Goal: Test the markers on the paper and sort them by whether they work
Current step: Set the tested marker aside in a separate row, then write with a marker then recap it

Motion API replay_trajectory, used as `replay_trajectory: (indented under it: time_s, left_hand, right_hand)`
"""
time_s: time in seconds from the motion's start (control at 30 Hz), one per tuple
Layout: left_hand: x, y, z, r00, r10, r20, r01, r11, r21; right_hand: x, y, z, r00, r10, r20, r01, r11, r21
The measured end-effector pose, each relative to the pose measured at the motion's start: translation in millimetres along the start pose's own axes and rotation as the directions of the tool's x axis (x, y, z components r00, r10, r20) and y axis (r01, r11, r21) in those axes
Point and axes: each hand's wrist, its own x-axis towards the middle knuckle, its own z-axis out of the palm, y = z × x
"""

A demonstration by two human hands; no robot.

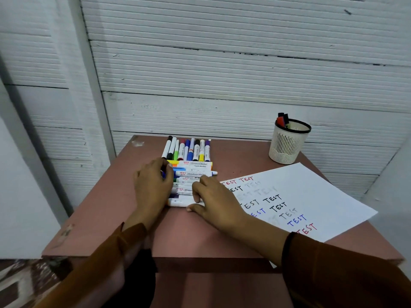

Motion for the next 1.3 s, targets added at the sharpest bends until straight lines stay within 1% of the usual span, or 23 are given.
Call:
replay_trajectory:
  time_s: [0.1,0.23,0.3,0.37,0.43,0.5,0.57,0.73,0.8,0.87,0.93,1.03,1.07,1.1,1.17,1.2,1.27,1.3]
  left_hand:
    - [0.5,-5.9,2.9,1.0,-0.001,-0.002,0.001,0.999,0.033]
    - [-1.2,-4.3,-1.1,0.997,-0.013,-0.07,0.016,0.999,0.037]
    - [-2.3,-3.8,-1.2,0.997,-0.018,-0.079,0.022,0.998,0.052]
    - [-3.0,-3.8,-0.2,0.998,-0.011,-0.066,0.016,0.997,0.076]
    - [-3.1,-4.1,0.7,0.998,0.002,-0.058,0.004,0.994,0.105]
    - [-3.4,-3.8,1.1,0.998,0.016,-0.056,-0.008,0.991,0.134]
    - [-4.3,-2.7,2.0,0.998,0.033,-0.05,-0.024,0.985,0.169]
    - [-4.9,-3.7,2.2,0.995,0.079,-0.068,-0.064,0.978,0.197]
    - [-5.4,-4.4,3.2,0.995,0.086,-0.057,-0.073,0.978,0.196]
    - [-5.2,-4.4,3.4,0.995,0.086,-0.049,-0.074,0.976,0.204]
    - [-4.8,-4.3,3.3,0.995,0.087,-0.048,-0.075,0.975,0.208]
    - [-4.4,-4.5,3.4,0.995,0.085,-0.045,-0.074,0.977,0.2]
    - [-4.5,-4.7,3.6,0.995,0.089,-0.046,-0.079,0.977,0.198]
    - [-4.3,-4.9,3.8,0.994,0.096,-0.05,-0.085,0.976,0.199]
    - [-4.5,-5.4,3.9,0.993,0.105,-0.055,-0.093,0.976,0.198]
    - [-4.9,-5.3,3.7,0.992,0.11,-0.054,-0.097,0.975,0.201]
    - [-5.3,-4.4,3.3,0.991,0.121,-0.05,-0.108,0.973,0.206]
    - [-5.4,-3.7,3.0,0.99,0.129,-0.051,-0.116,0.972,0.205]
  right_hand:
    - [-0.4,5.7,-1.5,1.0,-0.008,-0.015,0.008,1.0,-0.004]
    - [-1.7,17.3,-8.4,0.999,-0.025,-0.048,0.027,0.999,0.043]
    - [4.0,28.0,-16.0,0.998,0.013,-0.058,-0.008,0.996,0.093]
    - [15.3,44.1,-24.5,0.994,0.083,-0.076,-0.071,0.986,0.151]
    - [30.4,62.9,-29.9,0.985,0.144,-0.097,-0.128,0.979,0.161]
    - [45.7,80.5,-29.9,0.981,0.18,-0.065,-0.175,0.981,0.086]
    - [56.9,90.2,-28.5,0.98,0.197,0.01,-0.197,0.98,-0.005]
    - [78.0,95.8,-13.9,0.958,0.239,0.16,-0.213,0.964,-0.161]
    - [83.3,98.2,-5.6,0.946,0.259,0.193,-0.208,0.945,-0.251]
    - [86.7,99.3,-1.0,0.931,0.3,0.209,-0.239,0.932,-0.274]
    - [88.6,99.3,1.3,0.92,0.333,0.207,-0.279,0.927,-0.253]
    - [89.3,99.9,4.3,0.92,0.38,0.094,-0.369,0.922,-0.114]
    - [88.5,100.4,4.3,0.919,0.385,0.084,-0.379,0.922,-0.078]
    - [86.7,100.4,3.2,0.917,0.383,0.108,-0.375,0.923,-0.088]
    - [83.9,100.2,-0.1,0.903,0.389,0.183,-0.359,0.916,-0.179]
    - [83.2,100.1,-1.9,0.893,0.405,0.197,-0.367,0.908,-0.203]
    - [82.1,99.9,-3.8,0.878,0.457,0.141,-0.438,0.887,-0.148]
    - [81.2,100.0,-4.9,0.865,0.493,0.09,-0.488,0.87,-0.068]
